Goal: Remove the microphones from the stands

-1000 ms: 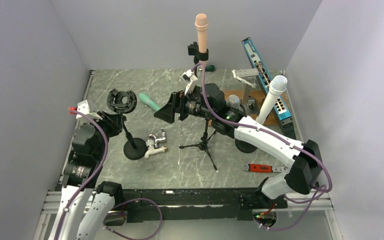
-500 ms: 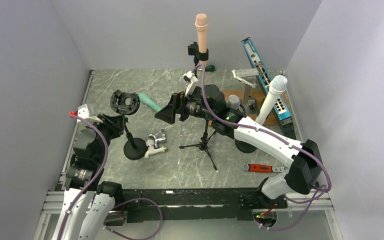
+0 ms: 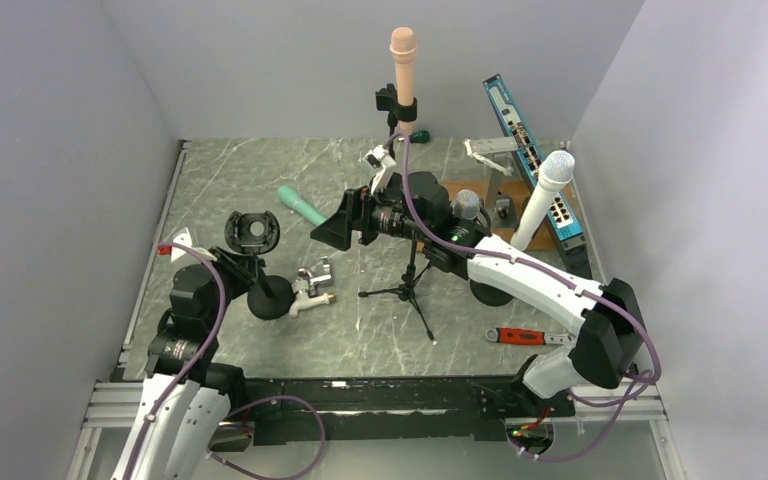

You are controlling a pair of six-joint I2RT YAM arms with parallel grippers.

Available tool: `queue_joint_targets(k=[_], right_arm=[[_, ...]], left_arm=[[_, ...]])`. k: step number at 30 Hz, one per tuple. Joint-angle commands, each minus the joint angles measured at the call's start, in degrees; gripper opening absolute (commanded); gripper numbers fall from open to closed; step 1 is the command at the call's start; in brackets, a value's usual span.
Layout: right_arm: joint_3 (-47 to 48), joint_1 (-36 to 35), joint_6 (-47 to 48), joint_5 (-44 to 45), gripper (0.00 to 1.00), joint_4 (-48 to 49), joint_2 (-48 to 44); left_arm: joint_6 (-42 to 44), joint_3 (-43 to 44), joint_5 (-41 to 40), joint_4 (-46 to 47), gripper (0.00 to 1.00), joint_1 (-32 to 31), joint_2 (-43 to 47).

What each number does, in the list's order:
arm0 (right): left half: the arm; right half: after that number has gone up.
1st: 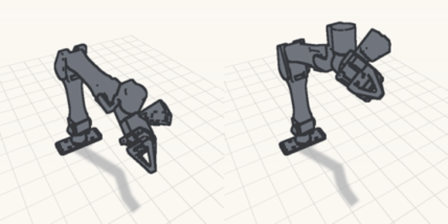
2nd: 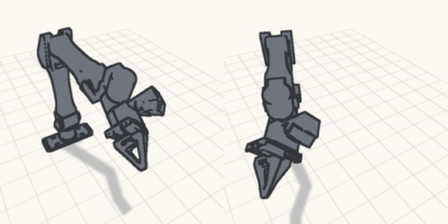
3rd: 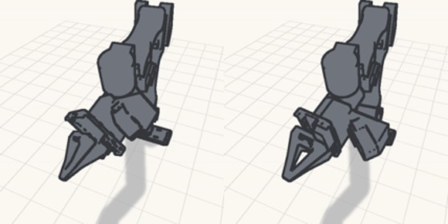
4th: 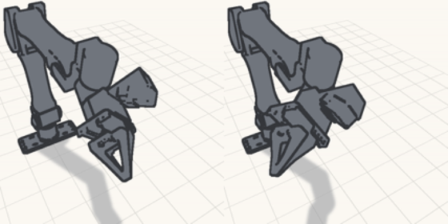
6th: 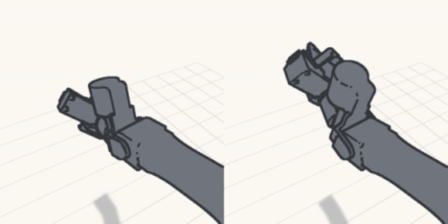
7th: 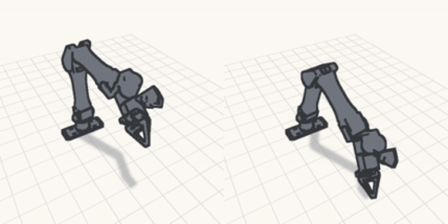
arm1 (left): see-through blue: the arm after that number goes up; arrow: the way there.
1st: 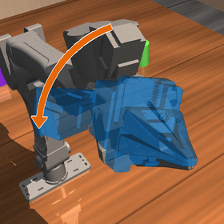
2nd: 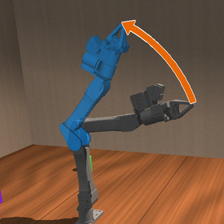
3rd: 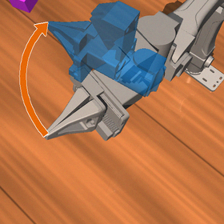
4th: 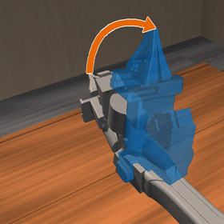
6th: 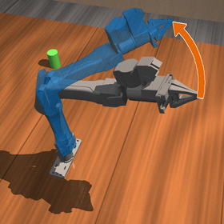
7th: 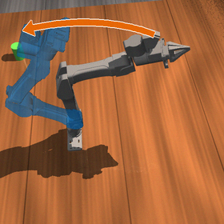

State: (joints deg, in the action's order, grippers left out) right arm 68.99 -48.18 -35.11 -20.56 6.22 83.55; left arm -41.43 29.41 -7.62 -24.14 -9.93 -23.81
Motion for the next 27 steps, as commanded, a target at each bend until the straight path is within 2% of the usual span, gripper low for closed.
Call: queue_joint_targets(k=[1, 5, 9, 10, 12, 20, 23, 27], right_arm=[[-0.3, 0.2, -0.3, -2.1, 0.89, 4.0, -1.7], [-0.3, 0.2, -0.5, -2.6, 0.89, 4.0, -1.8], [-0.7, 0.2, -0.4, -2.5, 0.89, 4.1, -2.2], [-0.7, 0.2, -0.3, -2.5, 0.89, 4.2, -2.2], [-0.6, 0.3, -0.5, -2.6, 0.89, 4.3, -2.1], [-1.0, 0.3, -0.2, -2.4, 0.89, 4.0, -2.7], [-1.1, 0.3, -0.1, -2.3, 0.89, 3.8, -3.1], [-1.1, 0.2, 0.3, -2.0, 0.89, 3.4, -3.7]], left_arm=[[-1.6, -3.3, 2.1, -11.3, 0.14, -0.2, -1.0], [-1.3, -1.9, 2.3, -11.7, 0.21, -0.2, -1.6], [1.8, 3.4, 1.8, -13.7, 0.47, -0.2, 0.2], [3.1, 6.5, 1.6, -14.6, 0.6, -0.2, 1.1], [3.8, 9.4, 1.2, -15.9, 0.69, -0.2, 1.3], [11.1, 20.8, -1.3, -18.2, 0.89, -0.2, -2.1], [16.0, 27.0, -3.2, -20.1, 0.97, -0.2, -7.5], [20.5, 34.2, -7.6, -23.9, 0.99, -0.1, -16.5]])
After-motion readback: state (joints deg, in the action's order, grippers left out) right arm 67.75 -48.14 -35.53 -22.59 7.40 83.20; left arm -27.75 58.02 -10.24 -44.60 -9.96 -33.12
